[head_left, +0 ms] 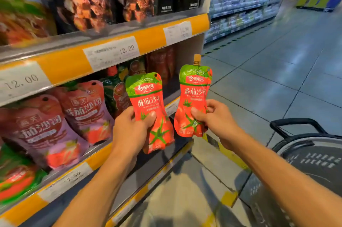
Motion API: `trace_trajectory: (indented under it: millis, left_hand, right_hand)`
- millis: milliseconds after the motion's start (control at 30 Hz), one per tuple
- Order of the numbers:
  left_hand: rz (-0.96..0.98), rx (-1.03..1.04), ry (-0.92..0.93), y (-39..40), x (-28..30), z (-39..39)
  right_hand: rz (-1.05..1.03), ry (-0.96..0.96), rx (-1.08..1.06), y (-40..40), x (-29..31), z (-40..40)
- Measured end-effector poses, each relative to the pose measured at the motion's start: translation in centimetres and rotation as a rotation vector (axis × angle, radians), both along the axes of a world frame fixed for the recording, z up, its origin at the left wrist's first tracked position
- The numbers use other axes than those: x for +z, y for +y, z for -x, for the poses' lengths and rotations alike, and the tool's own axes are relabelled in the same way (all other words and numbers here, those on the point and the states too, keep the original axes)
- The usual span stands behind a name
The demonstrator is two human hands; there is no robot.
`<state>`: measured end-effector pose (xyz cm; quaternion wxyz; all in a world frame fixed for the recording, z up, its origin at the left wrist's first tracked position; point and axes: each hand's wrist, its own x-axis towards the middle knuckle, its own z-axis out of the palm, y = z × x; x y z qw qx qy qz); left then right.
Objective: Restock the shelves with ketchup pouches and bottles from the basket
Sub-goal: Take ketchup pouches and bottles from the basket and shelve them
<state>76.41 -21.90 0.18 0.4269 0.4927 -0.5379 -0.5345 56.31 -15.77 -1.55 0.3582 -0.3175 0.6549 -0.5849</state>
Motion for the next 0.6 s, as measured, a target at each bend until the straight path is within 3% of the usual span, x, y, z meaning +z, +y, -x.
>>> trace_trajectory:
  millis: [267, 433, 600]
  left_hand:
    - [-0.047, -0.048, -0.016, -1.6, -0.8, -0.3]
    - [-0.061, -0.1, 0.023, -2.4, -0.5, 1.0]
    - [-0.052, -0.086, 0.017, -3.3, -0.4, 1.8]
  right_hand:
    - [0.036, 0.145, -0.049, -10.0, -0.2, 1.4]
    - [0.064, 0.314, -0.029, -12.8, 1.0, 4.2]
    - [0.155, 0.326, -0.054, -14.6, 1.6, 6.0]
